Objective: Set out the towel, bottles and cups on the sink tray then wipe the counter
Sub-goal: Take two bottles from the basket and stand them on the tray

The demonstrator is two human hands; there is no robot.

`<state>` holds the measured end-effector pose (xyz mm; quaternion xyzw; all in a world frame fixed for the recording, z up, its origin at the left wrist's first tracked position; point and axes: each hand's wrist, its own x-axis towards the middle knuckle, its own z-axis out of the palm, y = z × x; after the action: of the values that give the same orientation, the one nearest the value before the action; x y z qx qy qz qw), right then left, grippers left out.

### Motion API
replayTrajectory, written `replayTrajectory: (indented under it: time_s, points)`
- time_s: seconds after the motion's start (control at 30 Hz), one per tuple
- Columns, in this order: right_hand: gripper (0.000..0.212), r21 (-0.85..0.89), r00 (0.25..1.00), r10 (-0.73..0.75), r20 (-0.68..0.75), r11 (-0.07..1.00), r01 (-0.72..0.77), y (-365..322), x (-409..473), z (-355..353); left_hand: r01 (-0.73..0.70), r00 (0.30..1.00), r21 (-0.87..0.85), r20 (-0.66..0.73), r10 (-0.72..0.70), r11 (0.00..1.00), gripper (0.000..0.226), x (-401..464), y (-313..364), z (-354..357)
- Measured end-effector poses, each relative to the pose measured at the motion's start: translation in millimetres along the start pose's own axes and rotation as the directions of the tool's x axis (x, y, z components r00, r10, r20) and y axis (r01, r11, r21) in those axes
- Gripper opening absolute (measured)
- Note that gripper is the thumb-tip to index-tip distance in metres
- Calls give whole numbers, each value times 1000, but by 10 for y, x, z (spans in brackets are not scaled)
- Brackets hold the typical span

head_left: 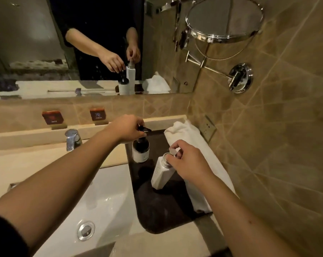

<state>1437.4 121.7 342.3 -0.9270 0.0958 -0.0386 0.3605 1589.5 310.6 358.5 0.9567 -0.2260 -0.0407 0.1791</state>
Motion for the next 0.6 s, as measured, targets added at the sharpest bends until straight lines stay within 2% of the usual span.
replayTrajectory:
  time_s: [0.23,0.4,0.6]
  points:
    - [11,-33,999,38,-26,999,-38,-26,703,328,-56,997,-39,42,57,998,17,820,-316,190]
    - [11,-63,999,37,-16,997,-38,-31,1044,501,-67,996,-44,56,70,997,28,1186,-425,306]
    - [12,-75,997,17,-77,997,-22,-72,1303,601,-84,991,-87,93,92,993,28,1444,-522,466]
